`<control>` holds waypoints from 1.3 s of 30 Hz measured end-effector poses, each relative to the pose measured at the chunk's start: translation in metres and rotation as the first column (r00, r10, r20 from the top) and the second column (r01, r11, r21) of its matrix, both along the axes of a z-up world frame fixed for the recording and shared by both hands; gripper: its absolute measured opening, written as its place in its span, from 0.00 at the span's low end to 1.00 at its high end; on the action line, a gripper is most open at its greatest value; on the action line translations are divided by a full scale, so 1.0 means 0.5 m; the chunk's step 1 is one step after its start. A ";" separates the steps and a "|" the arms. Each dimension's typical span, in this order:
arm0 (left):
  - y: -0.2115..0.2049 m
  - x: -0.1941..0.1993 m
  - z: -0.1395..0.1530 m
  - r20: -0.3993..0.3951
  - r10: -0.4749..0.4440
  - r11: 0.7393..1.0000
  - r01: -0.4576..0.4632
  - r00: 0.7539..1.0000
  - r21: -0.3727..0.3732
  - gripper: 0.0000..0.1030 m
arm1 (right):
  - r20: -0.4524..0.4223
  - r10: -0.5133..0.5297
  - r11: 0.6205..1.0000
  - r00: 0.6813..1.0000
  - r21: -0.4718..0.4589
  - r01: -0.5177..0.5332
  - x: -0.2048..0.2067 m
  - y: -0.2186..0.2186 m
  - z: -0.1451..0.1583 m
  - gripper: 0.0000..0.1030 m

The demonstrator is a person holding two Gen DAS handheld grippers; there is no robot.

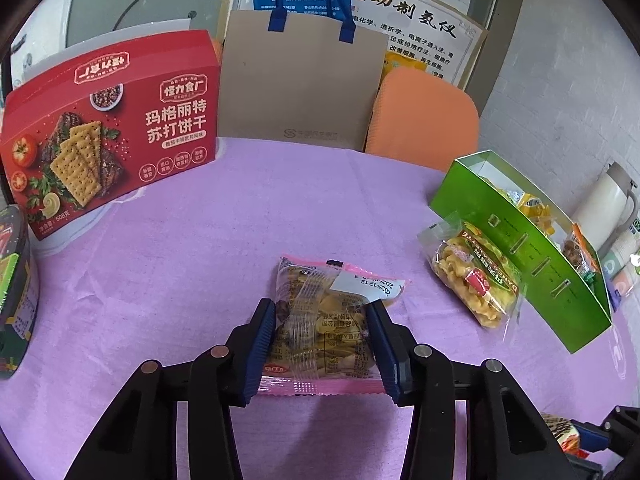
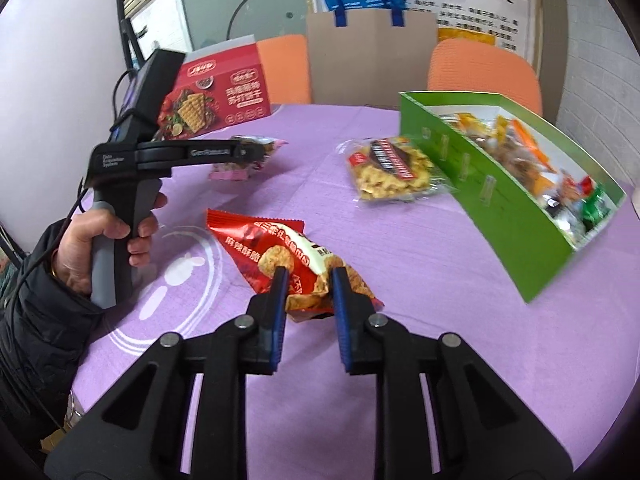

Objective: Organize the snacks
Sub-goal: 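Carry both packs into the green box and open both tools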

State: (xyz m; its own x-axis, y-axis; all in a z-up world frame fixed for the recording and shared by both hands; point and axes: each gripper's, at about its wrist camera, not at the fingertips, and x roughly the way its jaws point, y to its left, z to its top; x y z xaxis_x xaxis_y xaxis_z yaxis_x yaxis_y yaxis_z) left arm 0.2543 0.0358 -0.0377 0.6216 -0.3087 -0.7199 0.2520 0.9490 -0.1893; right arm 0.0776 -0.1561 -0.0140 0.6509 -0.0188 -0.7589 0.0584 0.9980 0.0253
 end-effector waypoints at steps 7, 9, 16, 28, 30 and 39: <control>-0.027 -0.061 0.048 0.065 0.003 1.000 -0.004 0.998 0.007 0.45 | 0.049 -0.064 0.998 0.997 0.027 0.063 -0.042 -0.057 0.033 0.23; -0.047 -0.079 0.060 0.077 -0.011 1.000 0.009 0.997 0.026 0.45 | 0.071 -0.072 0.997 0.995 0.038 0.070 -0.050 -0.066 0.042 0.23; -0.125 -0.109 0.094 0.090 -0.067 0.996 0.061 0.994 0.065 0.45 | 0.141 -0.097 0.994 0.985 0.069 0.088 -0.082 -0.109 0.080 0.23; -0.282 -0.098 0.216 0.126 -0.202 0.979 0.204 0.971 -0.006 0.45 | 0.298 -0.204 0.979 0.933 0.041 0.201 -0.085 -0.267 0.184 0.23; -0.320 -0.087 0.236 0.139 -0.229 0.973 0.231 0.963 0.000 0.45 | 0.303 -0.238 0.971 0.923 0.046 0.236 -0.069 -0.302 0.184 0.23; -0.458 0.014 0.222 0.108 -0.268 0.963 0.268 0.957 0.018 0.45 | 0.304 -0.338 0.938 0.891 0.036 0.344 -0.001 -0.411 0.162 0.23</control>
